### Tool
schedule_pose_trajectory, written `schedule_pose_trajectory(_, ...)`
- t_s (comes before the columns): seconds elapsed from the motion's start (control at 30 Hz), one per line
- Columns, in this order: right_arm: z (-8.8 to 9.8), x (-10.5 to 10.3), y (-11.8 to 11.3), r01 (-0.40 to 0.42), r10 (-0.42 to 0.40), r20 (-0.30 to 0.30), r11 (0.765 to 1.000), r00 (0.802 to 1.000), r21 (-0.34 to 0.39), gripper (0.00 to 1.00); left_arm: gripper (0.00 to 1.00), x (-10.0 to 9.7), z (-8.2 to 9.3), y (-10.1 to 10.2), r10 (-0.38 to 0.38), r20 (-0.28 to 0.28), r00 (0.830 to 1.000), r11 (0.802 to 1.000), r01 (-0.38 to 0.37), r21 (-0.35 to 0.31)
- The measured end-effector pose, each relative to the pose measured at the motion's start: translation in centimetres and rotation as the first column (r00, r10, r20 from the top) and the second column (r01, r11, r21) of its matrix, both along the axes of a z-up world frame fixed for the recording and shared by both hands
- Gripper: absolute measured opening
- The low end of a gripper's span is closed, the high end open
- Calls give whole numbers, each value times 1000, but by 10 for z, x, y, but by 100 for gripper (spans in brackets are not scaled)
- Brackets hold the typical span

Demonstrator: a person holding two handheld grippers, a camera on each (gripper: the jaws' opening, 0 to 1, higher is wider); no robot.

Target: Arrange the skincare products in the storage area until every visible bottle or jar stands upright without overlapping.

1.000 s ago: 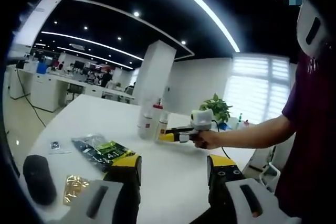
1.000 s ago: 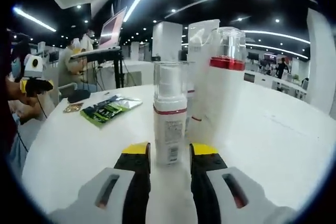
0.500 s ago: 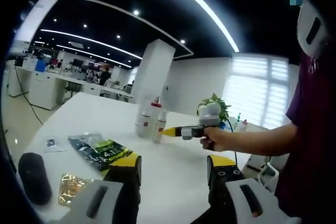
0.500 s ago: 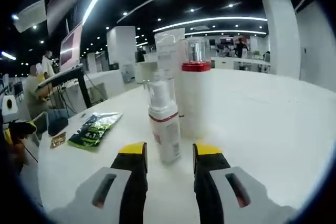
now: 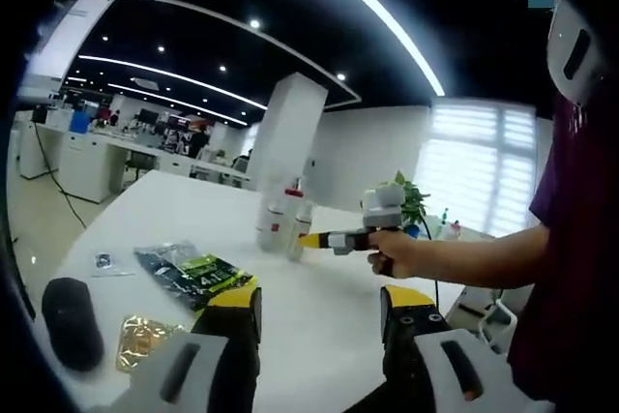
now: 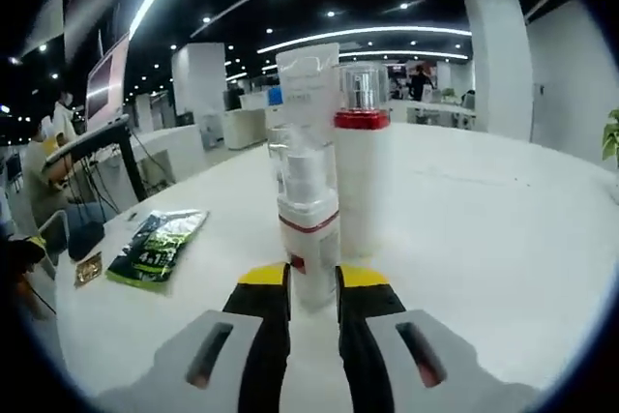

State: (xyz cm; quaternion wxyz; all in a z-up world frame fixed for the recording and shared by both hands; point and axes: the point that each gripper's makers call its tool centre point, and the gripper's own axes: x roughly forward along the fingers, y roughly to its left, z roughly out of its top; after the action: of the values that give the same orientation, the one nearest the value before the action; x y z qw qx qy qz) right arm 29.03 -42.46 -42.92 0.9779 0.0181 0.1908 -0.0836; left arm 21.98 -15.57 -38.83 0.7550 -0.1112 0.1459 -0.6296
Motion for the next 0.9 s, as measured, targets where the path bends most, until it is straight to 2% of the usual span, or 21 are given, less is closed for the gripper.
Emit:
schedule_pose_trajectory(0.53, 0, 10, -19, -6, 5, -15, 999, 1000, -35, 13, 50, -2, 0, -5, -12, 5, 1000, 1000, 12, 6)
schedule_pose_trajectory(0.9, 1, 17, -21, -56, 55, -30, 997, 998, -59, 11, 49, -1, -1, -4, -8, 8, 1000, 1000, 8, 19)
